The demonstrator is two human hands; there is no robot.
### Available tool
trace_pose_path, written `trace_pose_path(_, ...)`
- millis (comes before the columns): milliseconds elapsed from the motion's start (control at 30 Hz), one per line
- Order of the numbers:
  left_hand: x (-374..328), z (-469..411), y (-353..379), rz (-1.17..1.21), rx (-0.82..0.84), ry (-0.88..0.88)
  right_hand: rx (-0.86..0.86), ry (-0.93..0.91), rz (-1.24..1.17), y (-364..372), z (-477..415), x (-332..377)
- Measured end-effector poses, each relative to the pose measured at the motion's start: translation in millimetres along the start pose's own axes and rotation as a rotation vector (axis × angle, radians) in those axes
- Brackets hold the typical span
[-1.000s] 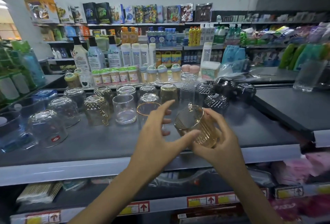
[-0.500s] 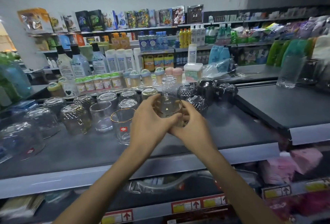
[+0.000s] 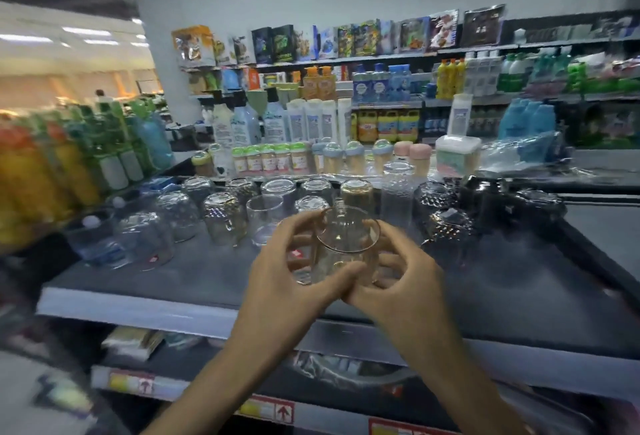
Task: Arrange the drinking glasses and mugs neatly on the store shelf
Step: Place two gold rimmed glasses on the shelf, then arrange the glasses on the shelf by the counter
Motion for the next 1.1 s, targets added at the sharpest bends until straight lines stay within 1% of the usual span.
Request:
trace_pose_path(133,26.8,0.1,-75.3,-0.087,-0.09,-0.04,0.127,-0.058,-0.028,74.5,26.3,19.1)
trace_pose_path(233,62.2,-10.8,-123.7,-0.156,-0.13,-0.106,0.218,-0.049,-0.06,137.7,40.3,25.5)
trace_pose_path(367,113.7,-41.3,-161.3,-0.178,-0.214,-0.148,0.255,0.005,-0.079,211.8,33.9,14.4)
trace_pose_path(467,143.0,-66.5,-171.6,-0.151,-0.231,-0.173,0.252,0.035,-0.074,244.5,22.6,7.5)
trace_pose_path(633,172.8,-92.6,-170.9,-0.129,-0.239,-0.172,0.285,0.067,-0.036,269.0,6.6,-3.4)
trace_pose_path(800,192.2,-92.5,-170.9,-0.083,-0.214,-0.19,0.236,0.052,0.041,272.7,6.3,-11.7)
trace_pose_path(933,198.5,-92.8,-172.0,-0.071,-0.206,-0.194,0.205,0.043,0.077,272.9,7.8,-5.2)
trace_pose_path(1000,196.3,-89.9,-174.0,-0.104,-0.203,-0.17,0.203,0.049,0.082,269.6,11.9,-0.8)
trace_pose_path(1100,172.8,-73.3,-184.9,-0.203,-0.257,-0.059,0.178,0.015,0.124,249.0,25.4,10.8)
Point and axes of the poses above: each hand's wrist, its own z-axis away from the middle knuckle, its own y-axis out of the palm, x = y × z, the point moved 9 cm from there along -z, towards the middle knuckle, and after that the axes turned 14 degrees about -x, right-handed, at the moved point
